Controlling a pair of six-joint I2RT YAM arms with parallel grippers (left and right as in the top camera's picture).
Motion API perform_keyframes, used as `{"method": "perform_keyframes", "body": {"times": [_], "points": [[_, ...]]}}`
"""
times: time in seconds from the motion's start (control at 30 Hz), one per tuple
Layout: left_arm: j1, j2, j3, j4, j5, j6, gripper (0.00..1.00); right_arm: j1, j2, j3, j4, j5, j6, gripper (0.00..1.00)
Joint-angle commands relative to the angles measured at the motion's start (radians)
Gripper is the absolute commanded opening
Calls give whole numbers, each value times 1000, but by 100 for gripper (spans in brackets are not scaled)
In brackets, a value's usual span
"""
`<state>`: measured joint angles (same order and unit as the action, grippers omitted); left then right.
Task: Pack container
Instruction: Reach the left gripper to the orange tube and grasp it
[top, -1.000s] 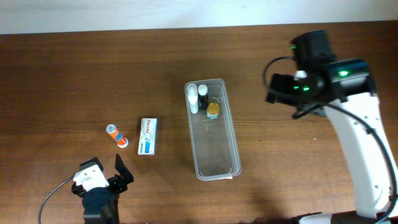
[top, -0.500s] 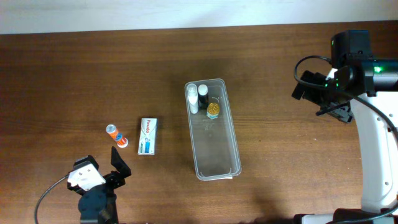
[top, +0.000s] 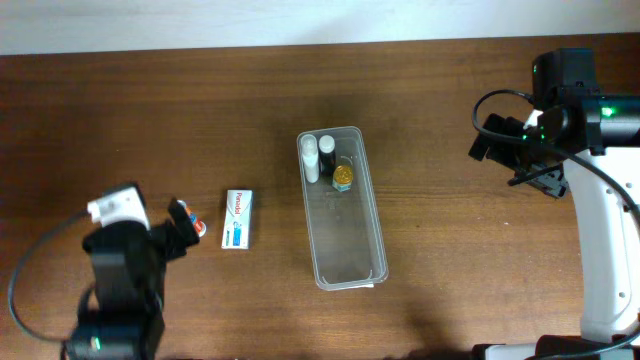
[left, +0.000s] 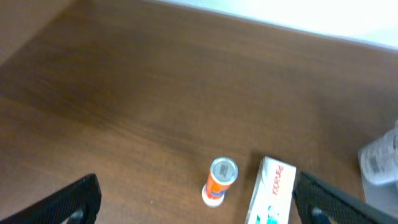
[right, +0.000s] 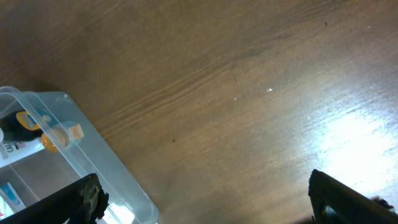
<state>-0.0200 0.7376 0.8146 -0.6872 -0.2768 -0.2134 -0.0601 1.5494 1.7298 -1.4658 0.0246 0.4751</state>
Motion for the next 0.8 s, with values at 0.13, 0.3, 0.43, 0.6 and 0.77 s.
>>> {"method": "perform_keyframes", "body": {"times": [0.13, 0.3, 0.43, 0.6, 0.77], "points": [[35, 332, 275, -166, 162, 29, 99, -7, -6, 8, 0, -3, 12, 99], [49, 464, 321, -212, 138, 58, 99, -7, -6, 8, 0, -3, 13, 98], [49, 513, 321, -219, 187, 58, 99, -7, -6, 8, 0, -3, 12, 98], [49, 546, 321, -256, 187, 58, 99, -7, -6, 8, 0, -3, 13, 98], [49, 597, 320, -305, 184, 58, 97, -7, -6, 8, 0, -3, 13, 98]]}}
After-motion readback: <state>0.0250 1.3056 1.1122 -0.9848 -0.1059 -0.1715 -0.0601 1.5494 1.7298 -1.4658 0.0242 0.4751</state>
